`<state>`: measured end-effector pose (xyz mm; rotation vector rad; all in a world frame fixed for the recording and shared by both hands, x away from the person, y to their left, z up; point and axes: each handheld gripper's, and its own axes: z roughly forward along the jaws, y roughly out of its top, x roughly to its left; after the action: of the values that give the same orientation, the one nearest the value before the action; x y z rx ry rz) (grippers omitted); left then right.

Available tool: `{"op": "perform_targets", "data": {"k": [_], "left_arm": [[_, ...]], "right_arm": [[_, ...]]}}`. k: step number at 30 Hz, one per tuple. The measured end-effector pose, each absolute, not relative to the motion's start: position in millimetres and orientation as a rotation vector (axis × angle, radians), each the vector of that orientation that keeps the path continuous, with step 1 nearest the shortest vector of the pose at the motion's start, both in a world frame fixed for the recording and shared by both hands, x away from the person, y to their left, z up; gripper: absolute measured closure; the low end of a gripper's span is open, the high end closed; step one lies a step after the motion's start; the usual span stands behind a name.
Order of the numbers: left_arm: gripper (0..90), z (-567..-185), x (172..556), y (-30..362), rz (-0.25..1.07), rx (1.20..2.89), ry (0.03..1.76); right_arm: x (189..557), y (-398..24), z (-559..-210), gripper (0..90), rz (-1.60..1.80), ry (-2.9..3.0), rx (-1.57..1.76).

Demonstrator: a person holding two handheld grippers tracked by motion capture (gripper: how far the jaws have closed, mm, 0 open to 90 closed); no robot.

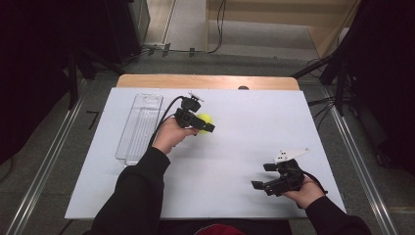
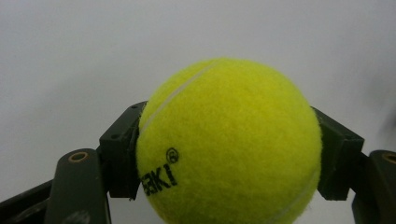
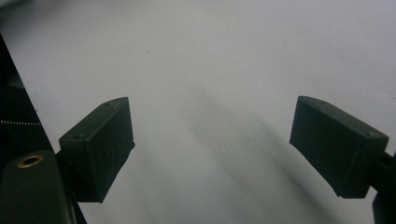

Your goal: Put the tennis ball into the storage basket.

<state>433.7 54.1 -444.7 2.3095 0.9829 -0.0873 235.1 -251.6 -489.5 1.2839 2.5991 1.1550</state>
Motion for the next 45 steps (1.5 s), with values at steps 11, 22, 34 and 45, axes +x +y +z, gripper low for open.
{"op": "perform_targets", "data": {"k": [11,22,34,45], "left_arm": [[26.7,-427,428,56,-0.110,2.313,0.952],[26.7,-406,422,58,-0.115,2.330,0.921],[26.7,-405,420,60,-0.115,2.341,0.912],[26.7,-401,419,67,-0.125,2.333,0.914]], "right_arm": [[235,-252,-489,11.6,1.160,2.596,1.280],[235,-252,-489,11.6,1.165,2.590,1.276],[235,-252,-489,11.6,1.164,2.594,1.274],[235,-251,-489,11.6,1.173,2.597,1.268]]}}
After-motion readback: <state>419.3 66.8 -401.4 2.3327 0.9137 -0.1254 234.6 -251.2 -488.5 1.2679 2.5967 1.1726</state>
